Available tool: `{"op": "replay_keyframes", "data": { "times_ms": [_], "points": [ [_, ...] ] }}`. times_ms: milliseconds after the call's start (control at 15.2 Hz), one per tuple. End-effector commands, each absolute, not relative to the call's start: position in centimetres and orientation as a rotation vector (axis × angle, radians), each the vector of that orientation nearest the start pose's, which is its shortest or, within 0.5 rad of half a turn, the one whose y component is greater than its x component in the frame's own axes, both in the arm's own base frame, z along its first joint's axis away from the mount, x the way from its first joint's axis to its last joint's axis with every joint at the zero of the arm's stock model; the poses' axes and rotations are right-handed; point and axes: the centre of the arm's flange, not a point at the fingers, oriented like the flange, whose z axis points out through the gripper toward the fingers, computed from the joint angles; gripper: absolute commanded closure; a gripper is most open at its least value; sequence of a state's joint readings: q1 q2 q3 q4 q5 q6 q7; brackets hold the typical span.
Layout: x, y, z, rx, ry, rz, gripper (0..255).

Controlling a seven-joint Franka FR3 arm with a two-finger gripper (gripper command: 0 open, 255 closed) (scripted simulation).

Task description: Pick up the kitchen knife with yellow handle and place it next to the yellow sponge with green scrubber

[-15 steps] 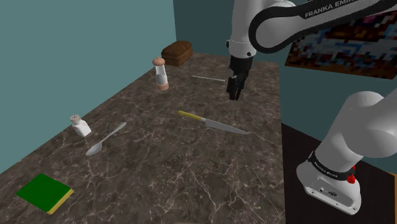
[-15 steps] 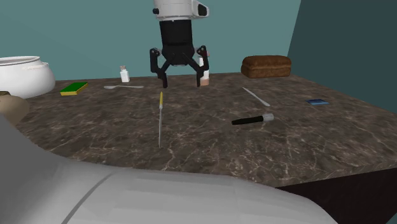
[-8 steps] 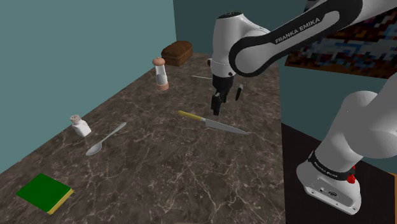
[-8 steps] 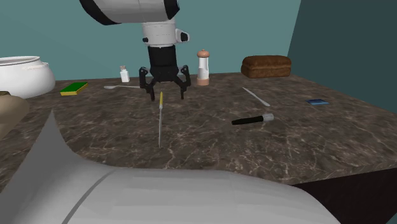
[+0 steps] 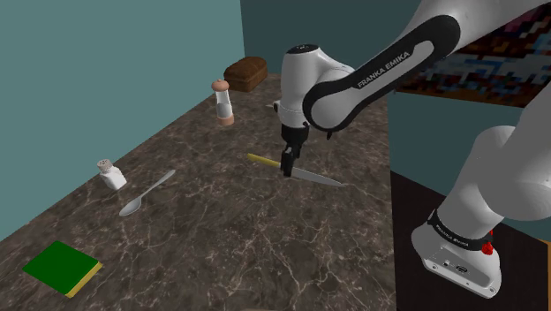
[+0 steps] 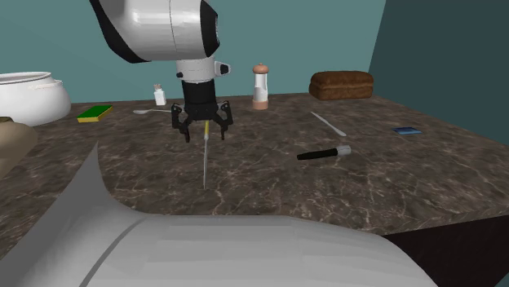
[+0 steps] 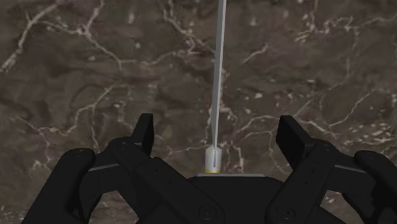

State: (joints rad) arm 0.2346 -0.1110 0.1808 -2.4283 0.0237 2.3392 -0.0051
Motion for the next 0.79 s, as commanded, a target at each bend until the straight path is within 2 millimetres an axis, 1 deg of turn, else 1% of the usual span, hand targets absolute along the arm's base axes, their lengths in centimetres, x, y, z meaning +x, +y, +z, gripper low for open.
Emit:
{"op": "replay_keyframes", "data": {
  "times_ms": [0,132,660,726],
  "points": [
    [43.5,19.3,34.0,-3.076,-0.630,-0.033,0],
    [43.5,19.3,32.6,-3.076,-0.630,-0.033,0],
    [43.5,19.3,32.6,-3.076,-0.630,-0.033,0],
    [43.5,19.3,32.6,-3.076,-0.630,-0.033,255]
  ]
}}
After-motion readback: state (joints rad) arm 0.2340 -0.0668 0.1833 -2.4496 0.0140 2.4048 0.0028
